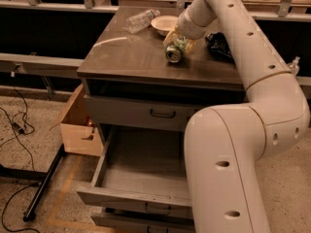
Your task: Pick green can from middle drawer and place on counter
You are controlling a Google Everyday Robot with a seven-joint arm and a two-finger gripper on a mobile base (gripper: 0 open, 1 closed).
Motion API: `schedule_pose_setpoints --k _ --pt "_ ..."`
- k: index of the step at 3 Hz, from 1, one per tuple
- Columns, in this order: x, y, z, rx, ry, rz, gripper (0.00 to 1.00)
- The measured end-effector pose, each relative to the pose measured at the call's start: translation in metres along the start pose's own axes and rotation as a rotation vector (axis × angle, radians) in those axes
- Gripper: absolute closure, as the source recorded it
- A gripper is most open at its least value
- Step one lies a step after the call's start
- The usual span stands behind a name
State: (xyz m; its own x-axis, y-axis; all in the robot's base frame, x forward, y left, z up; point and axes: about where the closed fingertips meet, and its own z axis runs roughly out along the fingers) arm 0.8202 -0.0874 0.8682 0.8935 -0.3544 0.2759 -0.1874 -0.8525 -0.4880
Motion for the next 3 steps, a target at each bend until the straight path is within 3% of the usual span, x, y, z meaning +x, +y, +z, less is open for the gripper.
schedule_pose_setpoints --k 2,3 --pt "0.0031 0.0002 0.0030 -0.012 0.007 -0.004 0.12" --pt "0.0053 -0.0007 -0.0020 -0.019 0.017 -0.009 0.00"
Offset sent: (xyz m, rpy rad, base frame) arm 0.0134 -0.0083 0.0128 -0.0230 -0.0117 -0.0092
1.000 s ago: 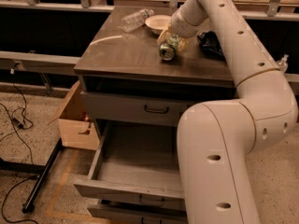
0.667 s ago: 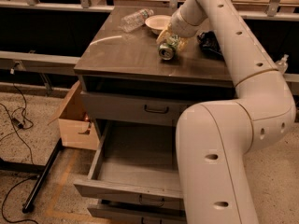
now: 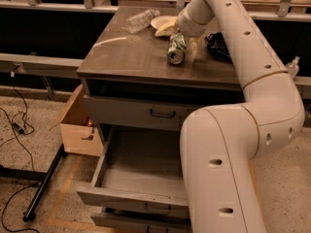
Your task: Pick green can from middle drawer and place on counter
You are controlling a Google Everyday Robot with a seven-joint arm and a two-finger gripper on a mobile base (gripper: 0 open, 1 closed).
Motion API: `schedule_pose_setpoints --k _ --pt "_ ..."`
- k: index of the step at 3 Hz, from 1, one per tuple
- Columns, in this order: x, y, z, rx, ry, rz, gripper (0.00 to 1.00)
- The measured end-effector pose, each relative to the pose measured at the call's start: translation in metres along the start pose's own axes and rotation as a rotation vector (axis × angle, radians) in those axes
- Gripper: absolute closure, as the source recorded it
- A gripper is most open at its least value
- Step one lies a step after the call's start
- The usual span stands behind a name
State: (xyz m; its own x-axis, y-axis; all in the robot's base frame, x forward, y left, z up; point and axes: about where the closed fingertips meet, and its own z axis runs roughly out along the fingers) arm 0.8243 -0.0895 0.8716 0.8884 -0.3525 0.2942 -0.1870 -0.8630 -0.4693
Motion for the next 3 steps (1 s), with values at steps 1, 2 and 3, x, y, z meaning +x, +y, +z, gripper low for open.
schedule_pose_setpoints --k 1,2,3 --pt "0.002 0.000 -0.002 -0.003 0.008 -0.005 0.00" --pt "0.018 0.003 -0.035 -0.015 0.079 0.006 0.00" --pt "0.034 0.012 -0.075 -0.046 0.164 0.043 0.00"
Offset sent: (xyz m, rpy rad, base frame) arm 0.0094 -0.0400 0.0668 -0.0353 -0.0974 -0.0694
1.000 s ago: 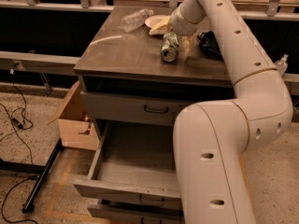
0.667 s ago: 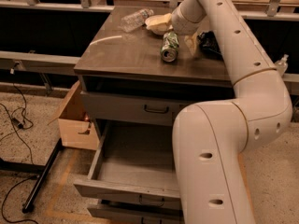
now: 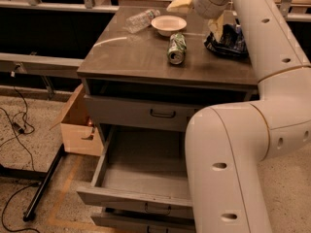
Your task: Pick green can from middle drawer and place on counter
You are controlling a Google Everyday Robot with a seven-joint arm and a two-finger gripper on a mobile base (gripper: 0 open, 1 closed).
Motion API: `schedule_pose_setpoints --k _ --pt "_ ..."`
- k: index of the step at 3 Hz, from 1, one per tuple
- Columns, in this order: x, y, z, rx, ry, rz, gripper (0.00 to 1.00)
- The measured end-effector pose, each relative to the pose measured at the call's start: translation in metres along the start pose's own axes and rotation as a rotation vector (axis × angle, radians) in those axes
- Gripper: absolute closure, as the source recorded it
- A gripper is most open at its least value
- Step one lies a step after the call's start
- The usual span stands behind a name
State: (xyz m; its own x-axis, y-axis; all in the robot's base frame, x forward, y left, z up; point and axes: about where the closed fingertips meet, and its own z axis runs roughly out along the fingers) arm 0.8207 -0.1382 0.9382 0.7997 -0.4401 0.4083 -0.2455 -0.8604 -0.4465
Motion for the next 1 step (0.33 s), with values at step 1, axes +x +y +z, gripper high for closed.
schedule_pose_setpoints --k 1 --pt "0.0012 0.0004 -0.0015 -0.003 0.005 0.002 0.00"
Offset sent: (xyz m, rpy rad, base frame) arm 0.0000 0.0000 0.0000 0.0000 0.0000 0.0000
